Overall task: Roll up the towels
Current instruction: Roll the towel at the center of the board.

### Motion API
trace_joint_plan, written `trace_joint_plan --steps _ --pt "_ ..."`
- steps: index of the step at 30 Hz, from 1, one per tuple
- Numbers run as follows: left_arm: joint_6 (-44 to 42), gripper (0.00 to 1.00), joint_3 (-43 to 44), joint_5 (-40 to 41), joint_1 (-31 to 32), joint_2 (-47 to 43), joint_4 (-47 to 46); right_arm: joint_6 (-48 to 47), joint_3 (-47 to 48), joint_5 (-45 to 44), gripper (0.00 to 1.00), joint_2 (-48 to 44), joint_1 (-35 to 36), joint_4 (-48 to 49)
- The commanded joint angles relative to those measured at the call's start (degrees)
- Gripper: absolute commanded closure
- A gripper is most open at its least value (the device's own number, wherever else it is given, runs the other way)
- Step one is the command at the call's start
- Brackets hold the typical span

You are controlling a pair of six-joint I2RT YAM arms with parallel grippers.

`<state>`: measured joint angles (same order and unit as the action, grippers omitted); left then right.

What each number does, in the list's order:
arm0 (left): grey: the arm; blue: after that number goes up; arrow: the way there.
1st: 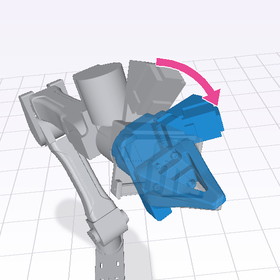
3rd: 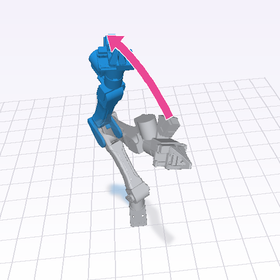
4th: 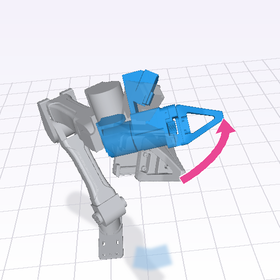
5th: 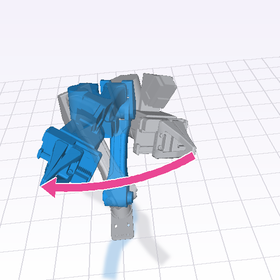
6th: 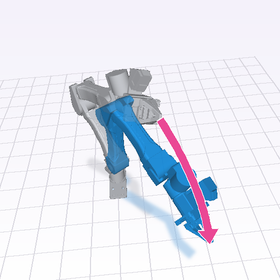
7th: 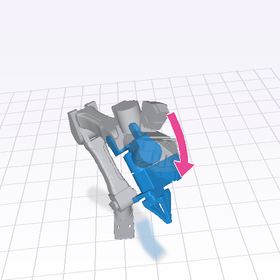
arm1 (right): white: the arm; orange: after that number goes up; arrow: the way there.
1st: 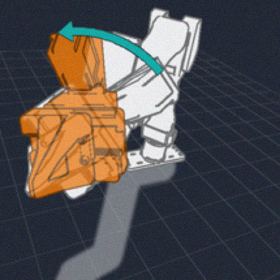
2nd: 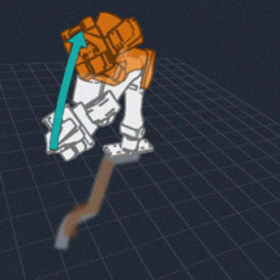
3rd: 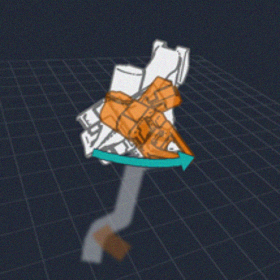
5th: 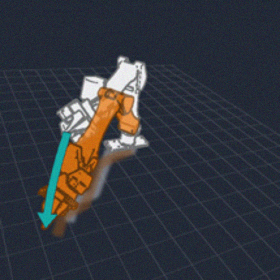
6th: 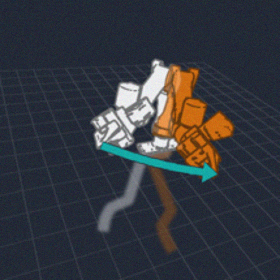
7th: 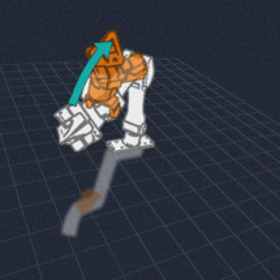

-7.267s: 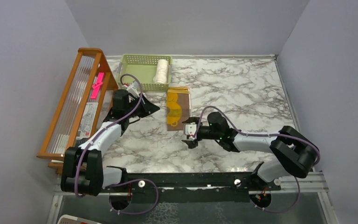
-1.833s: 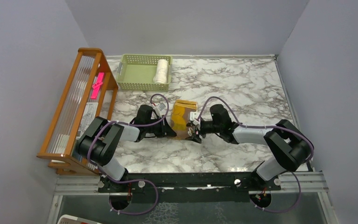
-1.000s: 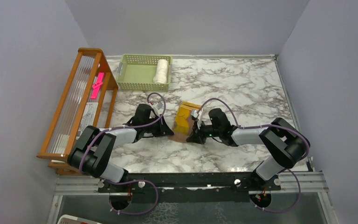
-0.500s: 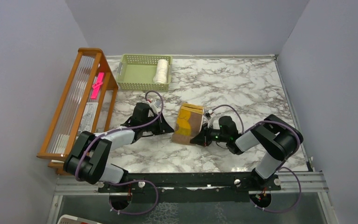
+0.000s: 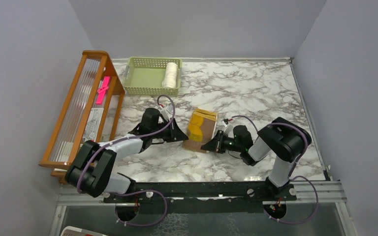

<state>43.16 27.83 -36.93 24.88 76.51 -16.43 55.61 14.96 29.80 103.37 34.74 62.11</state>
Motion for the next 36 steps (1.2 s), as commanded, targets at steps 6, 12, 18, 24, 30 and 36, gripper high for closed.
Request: trace_joint_plan --steps 6,12,18,24,30,36 --pt "1.9 0.96 -1.9 -1.9 1.8 15.1 -13.5 2.6 1.4 -4.1 0.99 -1.6 -0.4 -8.6" --pt "-0.1 1.0 0.1 0.4 1.8 23.4 -14.3 -20.3 10.6 -7.7 0.55 -11.9 1.2 -31.9" --pt "-0.6 1.0 -0.4 1.1 1.8 23.9 -14.3 -45.6 9.7 -20.7 0.38 -29.6 4.0 -35.6" --pt "-0.6 1.0 -1.2 1.9 1.8 22.6 -13.1 -80.7 2.3 -28.9 0.12 -43.8 16.9 -23.2" --pt "-1.8 1.0 -0.7 2.8 1.7 22.0 -11.3 -71.0 14.6 -19.2 0.12 -33.9 17.1 -35.4" --pt "-1.8 1.0 0.1 2.9 1.7 21.6 -10.5 -91.2 16.7 -45.2 0.21 -21.9 31.5 -42.3"
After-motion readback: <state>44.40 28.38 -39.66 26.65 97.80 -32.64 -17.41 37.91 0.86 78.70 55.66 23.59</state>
